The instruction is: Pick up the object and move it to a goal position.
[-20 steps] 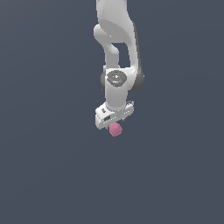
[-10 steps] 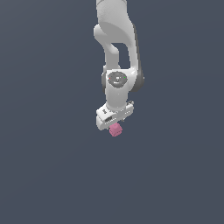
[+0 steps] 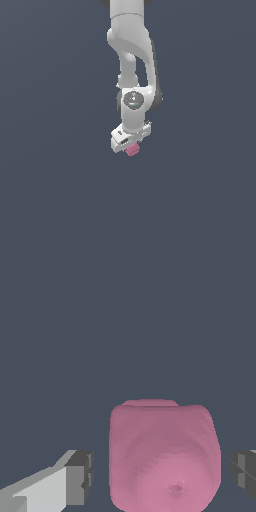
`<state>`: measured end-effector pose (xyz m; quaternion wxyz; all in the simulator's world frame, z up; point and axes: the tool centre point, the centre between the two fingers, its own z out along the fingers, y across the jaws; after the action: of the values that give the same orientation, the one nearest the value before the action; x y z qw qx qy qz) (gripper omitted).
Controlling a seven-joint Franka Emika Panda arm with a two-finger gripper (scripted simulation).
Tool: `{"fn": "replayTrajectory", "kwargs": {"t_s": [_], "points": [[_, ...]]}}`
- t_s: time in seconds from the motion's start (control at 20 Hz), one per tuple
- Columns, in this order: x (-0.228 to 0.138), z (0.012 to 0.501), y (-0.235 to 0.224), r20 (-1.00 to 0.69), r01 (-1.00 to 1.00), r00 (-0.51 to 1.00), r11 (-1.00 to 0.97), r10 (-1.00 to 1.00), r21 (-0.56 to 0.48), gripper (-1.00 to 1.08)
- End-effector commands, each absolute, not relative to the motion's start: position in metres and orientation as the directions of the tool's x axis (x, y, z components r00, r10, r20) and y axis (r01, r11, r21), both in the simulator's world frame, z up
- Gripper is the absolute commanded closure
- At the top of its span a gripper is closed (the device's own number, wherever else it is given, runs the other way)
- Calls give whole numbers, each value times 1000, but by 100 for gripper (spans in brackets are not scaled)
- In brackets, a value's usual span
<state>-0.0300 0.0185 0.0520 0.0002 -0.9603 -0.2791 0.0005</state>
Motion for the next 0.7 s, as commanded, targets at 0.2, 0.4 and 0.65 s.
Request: {"fn": "replayTrajectory", "kwargs": {"t_s": [0.2,0.4,0.65], "points": [[-29,39,18,0,537,844,-844,537,0,-92],[-29,39,18,0,537,844,-844,537,0,108],[-29,39,18,0,537,844,-844,537,0,108]]}}
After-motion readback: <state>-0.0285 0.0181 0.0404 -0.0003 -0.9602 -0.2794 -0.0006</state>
